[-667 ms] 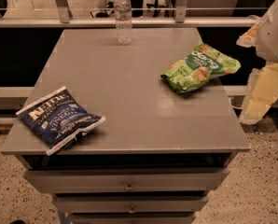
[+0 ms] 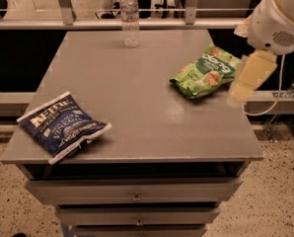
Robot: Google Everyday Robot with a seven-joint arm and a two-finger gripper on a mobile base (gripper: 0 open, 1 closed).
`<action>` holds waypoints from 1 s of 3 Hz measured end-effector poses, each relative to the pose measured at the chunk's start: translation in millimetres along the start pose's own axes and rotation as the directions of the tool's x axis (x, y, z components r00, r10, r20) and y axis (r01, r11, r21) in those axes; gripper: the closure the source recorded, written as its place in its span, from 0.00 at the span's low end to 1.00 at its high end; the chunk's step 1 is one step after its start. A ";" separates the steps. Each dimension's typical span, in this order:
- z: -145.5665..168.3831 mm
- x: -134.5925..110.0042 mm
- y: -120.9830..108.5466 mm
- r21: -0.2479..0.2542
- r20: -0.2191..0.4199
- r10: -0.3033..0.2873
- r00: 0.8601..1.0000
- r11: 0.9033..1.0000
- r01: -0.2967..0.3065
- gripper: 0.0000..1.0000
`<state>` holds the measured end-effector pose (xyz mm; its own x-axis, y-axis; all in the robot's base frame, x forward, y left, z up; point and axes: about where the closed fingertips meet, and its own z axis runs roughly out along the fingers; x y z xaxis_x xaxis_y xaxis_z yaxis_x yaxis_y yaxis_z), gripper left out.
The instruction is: Move water bottle near green rice chip bag
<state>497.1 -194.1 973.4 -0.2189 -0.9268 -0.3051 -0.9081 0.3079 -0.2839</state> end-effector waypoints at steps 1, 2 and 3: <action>38.3 -70.7 -77.7 0.045 0.156 0.025 0.987 0.998 -0.033 0.00; 57.9 -123.5 -133.7 0.071 0.315 0.065 0.947 0.993 -0.092 0.00; 57.9 -123.5 -133.7 0.071 0.315 0.065 0.947 0.993 -0.092 0.00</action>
Offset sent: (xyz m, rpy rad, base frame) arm 0.2316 0.1148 0.0396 0.4483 -0.2249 -0.0285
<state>666.2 -108.4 996.5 -0.1538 -0.7899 -0.5937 -0.8567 0.4059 -0.3182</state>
